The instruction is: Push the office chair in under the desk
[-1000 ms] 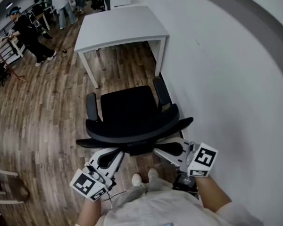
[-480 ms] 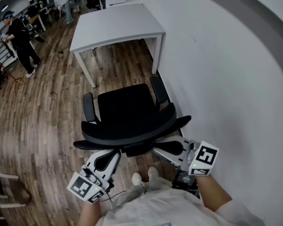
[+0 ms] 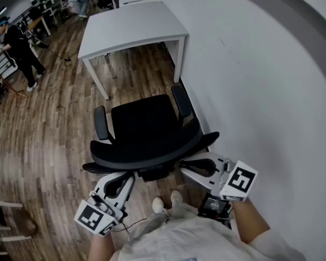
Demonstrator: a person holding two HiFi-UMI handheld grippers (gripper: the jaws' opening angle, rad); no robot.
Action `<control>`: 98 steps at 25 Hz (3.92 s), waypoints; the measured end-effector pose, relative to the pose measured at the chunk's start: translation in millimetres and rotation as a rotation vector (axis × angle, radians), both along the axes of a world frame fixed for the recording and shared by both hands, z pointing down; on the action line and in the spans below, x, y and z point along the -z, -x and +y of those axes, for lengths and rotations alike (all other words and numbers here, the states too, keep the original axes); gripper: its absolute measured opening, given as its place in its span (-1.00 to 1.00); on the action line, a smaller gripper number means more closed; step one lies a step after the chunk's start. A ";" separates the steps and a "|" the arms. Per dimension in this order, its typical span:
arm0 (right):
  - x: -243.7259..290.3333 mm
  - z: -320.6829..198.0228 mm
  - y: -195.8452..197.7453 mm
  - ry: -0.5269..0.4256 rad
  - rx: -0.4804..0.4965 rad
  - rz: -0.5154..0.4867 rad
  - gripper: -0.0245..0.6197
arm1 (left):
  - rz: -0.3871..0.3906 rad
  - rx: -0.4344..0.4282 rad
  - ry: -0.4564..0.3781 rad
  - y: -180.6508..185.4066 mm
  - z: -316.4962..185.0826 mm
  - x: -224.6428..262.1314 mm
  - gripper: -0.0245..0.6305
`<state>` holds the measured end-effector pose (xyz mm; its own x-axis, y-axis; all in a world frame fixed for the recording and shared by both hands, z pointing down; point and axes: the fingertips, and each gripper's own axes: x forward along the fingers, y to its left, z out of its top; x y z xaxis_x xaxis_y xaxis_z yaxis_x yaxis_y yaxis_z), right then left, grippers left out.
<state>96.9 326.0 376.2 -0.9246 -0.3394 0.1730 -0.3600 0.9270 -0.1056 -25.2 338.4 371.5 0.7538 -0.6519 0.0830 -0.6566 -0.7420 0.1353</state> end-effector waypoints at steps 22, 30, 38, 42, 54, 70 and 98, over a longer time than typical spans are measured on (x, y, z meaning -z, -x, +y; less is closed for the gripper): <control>-33.0 -9.5 -14.2 -0.232 0.076 0.554 -0.48 | -0.672 -0.005 -0.081 36.2 -3.0 -41.8 -0.61; -50.5 -16.9 -18.7 -0.273 0.119 0.737 -0.46 | -0.871 -0.087 -0.034 38.6 -4.1 -72.4 -0.44; -69.0 -25.3 -18.2 -0.316 0.180 0.867 -0.46 | -0.965 -0.145 -0.044 29.6 -8.4 -86.8 -0.43; -77.8 -27.2 -17.4 -0.336 0.217 0.924 -0.46 | -1.031 -0.162 -0.047 26.7 -12.1 -97.2 -0.43; -91.8 -35.4 -14.9 -0.405 0.239 1.091 -0.49 | -1.109 -0.152 -0.070 28.7 -17.1 -101.6 -0.48; -93.2 -39.2 -16.4 -0.346 0.223 1.122 -0.51 | -1.094 -0.168 -0.032 27.6 -22.4 -101.3 -0.50; -95.3 -68.2 -12.1 -0.324 0.178 1.166 -0.51 | -1.117 -0.171 0.038 34.0 -51.4 -105.3 -0.52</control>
<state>109.0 257.8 471.6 -0.3104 -0.4052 0.8599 0.0499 0.8964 0.4404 -59.2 287.0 476.8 0.3240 -0.5297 0.7839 -0.3141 -0.8418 -0.4390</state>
